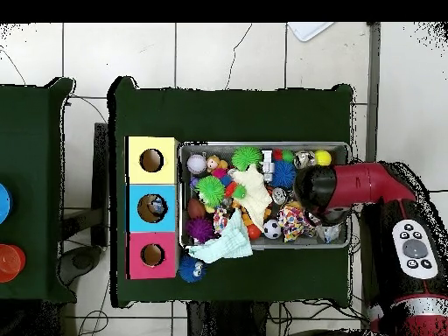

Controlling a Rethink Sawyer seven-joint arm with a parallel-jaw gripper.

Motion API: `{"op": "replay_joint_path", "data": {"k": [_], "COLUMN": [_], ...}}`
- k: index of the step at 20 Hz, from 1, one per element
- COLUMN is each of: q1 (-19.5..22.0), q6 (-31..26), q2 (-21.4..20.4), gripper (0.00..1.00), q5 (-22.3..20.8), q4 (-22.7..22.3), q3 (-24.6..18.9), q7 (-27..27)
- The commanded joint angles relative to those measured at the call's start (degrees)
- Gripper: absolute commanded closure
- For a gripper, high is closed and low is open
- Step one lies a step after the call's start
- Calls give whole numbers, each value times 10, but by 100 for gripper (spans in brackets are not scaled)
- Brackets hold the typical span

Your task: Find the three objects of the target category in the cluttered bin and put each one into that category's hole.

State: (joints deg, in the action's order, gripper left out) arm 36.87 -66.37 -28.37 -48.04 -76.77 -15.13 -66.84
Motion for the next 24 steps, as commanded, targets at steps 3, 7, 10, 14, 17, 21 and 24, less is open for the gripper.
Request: {"op": "replay_joint_path", "data": {"k": [3, 7, 10, 14, 17, 21, 24], "q1": [-1, -5, -3, 7, 13, 40, 68], "q6": [-7, -7, -14, -9, 7, 52, 78], "q2": [10, -6, -27, -40, -42, -45, -49], "gripper": [100, 100, 100, 0, 0, 0, 0], "q5": [0, 7, 12, 15, 13, 13, 16], "q4": [-40, -53, -70, -92, -103, -130, -146], "q3": [6, 8, 14, 19, 22, 14, -1], "q7": [41, 38, 43, 45, 40, 49, 71]}}
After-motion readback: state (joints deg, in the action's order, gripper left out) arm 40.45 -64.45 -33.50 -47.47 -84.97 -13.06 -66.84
